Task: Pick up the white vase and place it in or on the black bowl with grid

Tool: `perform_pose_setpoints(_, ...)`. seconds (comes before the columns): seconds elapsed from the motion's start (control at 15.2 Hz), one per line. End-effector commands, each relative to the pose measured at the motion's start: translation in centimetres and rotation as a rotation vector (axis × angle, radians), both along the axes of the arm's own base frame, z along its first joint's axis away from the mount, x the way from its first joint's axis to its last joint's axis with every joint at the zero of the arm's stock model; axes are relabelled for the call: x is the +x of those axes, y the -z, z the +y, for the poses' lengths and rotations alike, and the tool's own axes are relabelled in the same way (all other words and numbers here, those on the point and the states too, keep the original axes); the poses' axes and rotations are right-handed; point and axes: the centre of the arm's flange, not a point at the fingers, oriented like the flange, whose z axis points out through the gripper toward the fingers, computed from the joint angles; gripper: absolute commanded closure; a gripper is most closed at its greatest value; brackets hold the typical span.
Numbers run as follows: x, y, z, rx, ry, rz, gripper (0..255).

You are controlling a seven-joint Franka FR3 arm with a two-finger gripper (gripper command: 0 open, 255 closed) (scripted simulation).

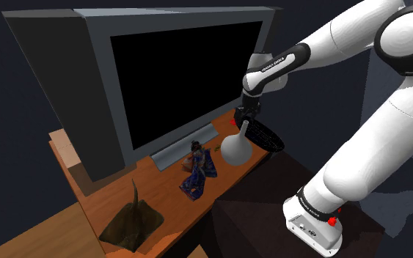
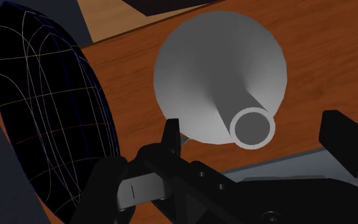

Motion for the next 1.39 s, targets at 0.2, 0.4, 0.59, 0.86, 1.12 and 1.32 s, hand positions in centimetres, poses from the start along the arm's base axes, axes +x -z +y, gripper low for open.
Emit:
perform_pose_setpoints(0.2,0.0,1.4,0.0,0.0,0.0,-0.001,0)
perform_pose_setpoints(0.4,0.0,1.4,0.0,0.0,0.0,-0.001,0)
perform_pose_setpoints(0.59,0.0,1.3,0.0,0.0,0.0,0.0,255)
perform_pose_setpoints(0.86,0.0,1.3,0.0,0.0,0.0,0.0,255)
perform_pose_setpoints(1.12,0.0,1.4,0.0,0.0,0.0,0.0,255)
perform_pose_setpoints(1.32,0.0,0.3,0.0,0.0,0.0,-0.001,255)
